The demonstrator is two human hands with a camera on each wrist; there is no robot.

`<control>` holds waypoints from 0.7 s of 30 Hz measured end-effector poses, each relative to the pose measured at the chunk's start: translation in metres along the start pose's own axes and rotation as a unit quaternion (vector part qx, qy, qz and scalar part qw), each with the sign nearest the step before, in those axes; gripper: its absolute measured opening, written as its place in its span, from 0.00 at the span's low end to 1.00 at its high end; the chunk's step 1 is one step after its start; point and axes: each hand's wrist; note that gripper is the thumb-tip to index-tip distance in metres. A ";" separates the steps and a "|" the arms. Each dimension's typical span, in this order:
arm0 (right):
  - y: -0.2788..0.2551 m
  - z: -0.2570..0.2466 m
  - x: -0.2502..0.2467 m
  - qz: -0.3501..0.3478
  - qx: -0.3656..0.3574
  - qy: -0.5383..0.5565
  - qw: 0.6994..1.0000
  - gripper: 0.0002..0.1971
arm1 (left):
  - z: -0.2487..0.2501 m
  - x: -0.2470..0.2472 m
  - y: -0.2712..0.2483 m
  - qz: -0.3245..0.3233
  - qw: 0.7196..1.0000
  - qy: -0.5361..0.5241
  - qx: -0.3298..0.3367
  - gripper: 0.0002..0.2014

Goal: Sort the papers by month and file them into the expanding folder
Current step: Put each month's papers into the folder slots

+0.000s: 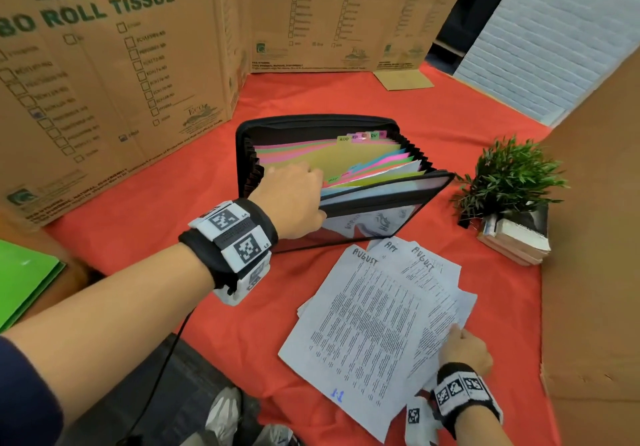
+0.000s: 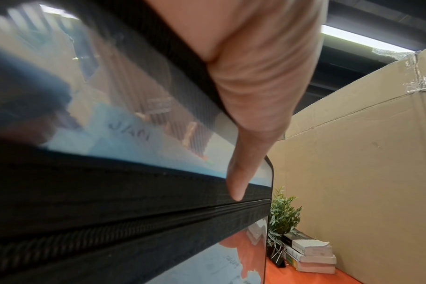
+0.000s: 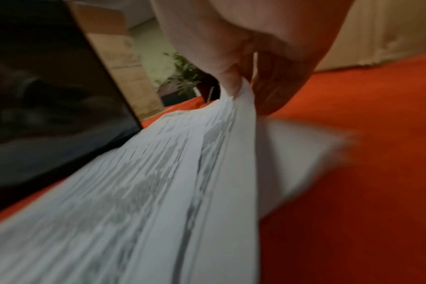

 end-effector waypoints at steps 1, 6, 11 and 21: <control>-0.002 0.001 -0.002 0.024 -0.025 0.000 0.999 0.20 | 0.000 0.000 0.000 0.000 1.000 0.000 0.001 0.22; -0.015 0.005 -0.010 -0.016 -0.013 0.070 0.997 0.16 | 0.001 0.000 -0.001 0.002 1.000 -0.002 0.005 0.23; -0.033 0.010 0.017 -0.155 0.081 0.086 0.981 0.48 | 0.003 -0.001 -0.004 -0.002 1.000 -0.002 0.005 0.23; -0.051 -0.011 0.013 -0.031 0.160 0.154 0.975 0.32 | 0.003 0.001 -0.009 0.012 1.000 -0.002 0.016 0.22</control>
Point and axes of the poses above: each hand's wrist, its own y-axis towards the middle knuckle, its own x-axis out of the palm, z = x × y, and after that the axes turned 6 degrees about x, right-handed
